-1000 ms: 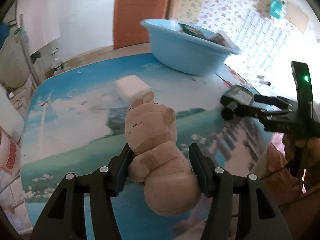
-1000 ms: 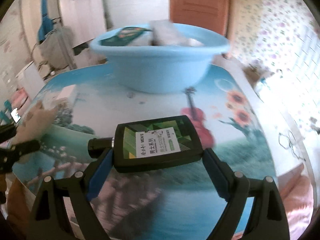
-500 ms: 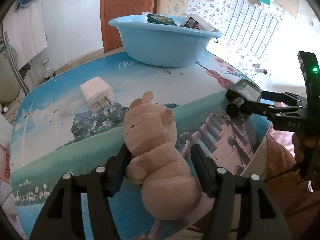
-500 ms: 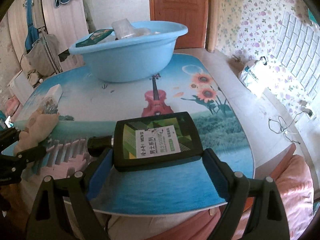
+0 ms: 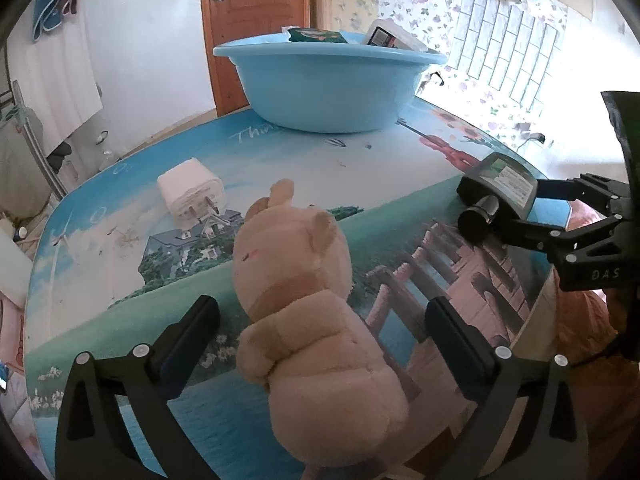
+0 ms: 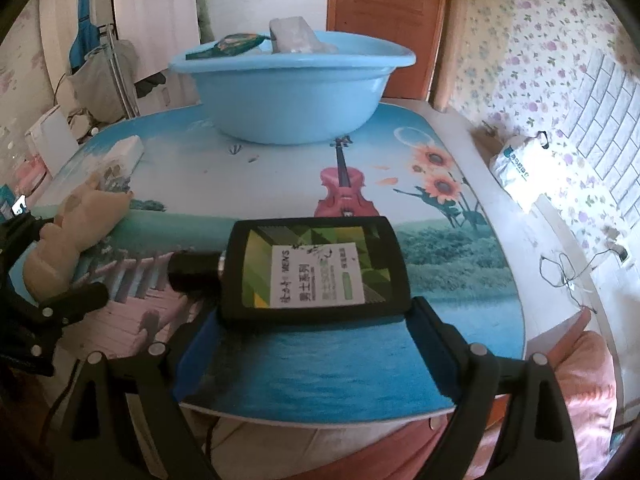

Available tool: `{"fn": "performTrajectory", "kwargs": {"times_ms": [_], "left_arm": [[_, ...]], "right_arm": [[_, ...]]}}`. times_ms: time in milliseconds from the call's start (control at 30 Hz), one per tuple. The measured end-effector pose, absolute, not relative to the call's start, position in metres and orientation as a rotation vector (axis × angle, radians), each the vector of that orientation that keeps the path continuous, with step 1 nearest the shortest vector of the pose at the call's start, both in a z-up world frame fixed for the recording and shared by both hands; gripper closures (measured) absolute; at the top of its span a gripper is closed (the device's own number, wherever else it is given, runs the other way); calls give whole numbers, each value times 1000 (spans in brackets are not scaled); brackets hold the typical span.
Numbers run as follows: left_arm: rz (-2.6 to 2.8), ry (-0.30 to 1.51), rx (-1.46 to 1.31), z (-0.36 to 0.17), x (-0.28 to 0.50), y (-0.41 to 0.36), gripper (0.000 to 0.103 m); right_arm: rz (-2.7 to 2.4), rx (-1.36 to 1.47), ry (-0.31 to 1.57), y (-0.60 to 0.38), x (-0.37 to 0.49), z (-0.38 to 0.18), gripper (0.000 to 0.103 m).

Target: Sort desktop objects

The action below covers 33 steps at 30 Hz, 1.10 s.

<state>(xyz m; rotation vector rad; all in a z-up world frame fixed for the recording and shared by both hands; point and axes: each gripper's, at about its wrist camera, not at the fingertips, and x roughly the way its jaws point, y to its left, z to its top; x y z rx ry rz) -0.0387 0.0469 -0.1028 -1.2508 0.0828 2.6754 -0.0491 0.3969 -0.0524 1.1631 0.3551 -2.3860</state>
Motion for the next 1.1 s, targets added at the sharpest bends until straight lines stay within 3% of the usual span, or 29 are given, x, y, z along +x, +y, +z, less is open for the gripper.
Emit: {"fn": "performTrajectory", "kwargs": {"times_ms": [167, 1100], "left_arm": [[2701, 77, -1228, -104, -38, 44, 0], [2768, 58, -1110, -107, -33, 47, 0]], "right_arm": [[-2369, 1134, 314, 396, -59, -58, 0], [-2449, 1039, 263, 391, -75, -61, 0]]}}
